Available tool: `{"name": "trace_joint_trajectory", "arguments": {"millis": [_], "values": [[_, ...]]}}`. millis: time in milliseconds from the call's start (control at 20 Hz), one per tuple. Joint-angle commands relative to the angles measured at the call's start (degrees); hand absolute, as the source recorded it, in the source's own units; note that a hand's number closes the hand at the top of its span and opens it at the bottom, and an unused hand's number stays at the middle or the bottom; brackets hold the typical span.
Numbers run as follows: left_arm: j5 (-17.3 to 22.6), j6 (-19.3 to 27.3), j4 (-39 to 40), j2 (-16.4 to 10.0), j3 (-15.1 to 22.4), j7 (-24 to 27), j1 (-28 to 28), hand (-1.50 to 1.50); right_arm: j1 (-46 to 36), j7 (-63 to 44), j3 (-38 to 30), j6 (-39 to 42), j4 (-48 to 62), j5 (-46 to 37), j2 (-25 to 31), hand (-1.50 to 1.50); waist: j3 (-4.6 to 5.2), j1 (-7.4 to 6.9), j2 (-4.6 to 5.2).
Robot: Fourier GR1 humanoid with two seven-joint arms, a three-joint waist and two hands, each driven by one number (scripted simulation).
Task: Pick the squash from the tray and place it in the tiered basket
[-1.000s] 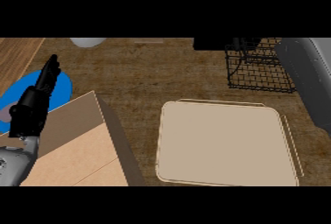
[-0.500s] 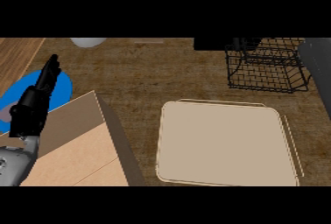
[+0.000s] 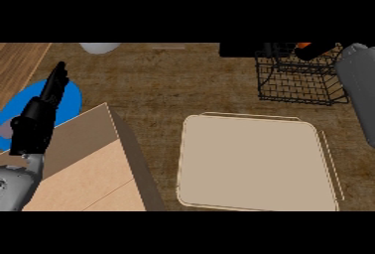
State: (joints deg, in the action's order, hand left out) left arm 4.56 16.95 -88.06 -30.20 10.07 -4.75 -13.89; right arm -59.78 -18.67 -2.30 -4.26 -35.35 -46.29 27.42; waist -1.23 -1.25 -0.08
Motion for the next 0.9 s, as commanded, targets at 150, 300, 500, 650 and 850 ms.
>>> {"name": "trace_joint_trajectory", "arguments": {"millis": [150,300,500,650,850], "values": [[0.3,-0.1,2.5,1.9,0.2,-0.9,3.6,0.0,-1.1,5.6,-6.4,-2.7,4.5,4.9,1.2,-1.5,1.17,-0.55,0.72],[-0.9,-0.1,4.6,2.0,1.1,-1.8,1.3,0.0,-1.5,6.3,-8.6,-7.3,3.6,6.7,-0.7,-1.5,1.17,0.06,0.69],[-0.7,0.6,3.4,2.6,1.0,-0.8,3.8,0.0,1.6,11.1,-10.6,-11.6,-0.5,8.6,0.3,-1.5,1.19,0.93,0.22],[-2.4,1.9,6.1,4.5,2.3,1.7,4.1,0.0,-1.6,7.9,-11.8,-11.7,-1.1,8.8,2.3,-1.5,1.27,1.39,0.28],[0.6,0.1,1.7,2.0,-0.4,1.3,8.5,0.0,1.5,4.7,-15.0,-7.3,-4.1,12.1,6.6,-1.5,1.27,1.76,-0.42]]}}
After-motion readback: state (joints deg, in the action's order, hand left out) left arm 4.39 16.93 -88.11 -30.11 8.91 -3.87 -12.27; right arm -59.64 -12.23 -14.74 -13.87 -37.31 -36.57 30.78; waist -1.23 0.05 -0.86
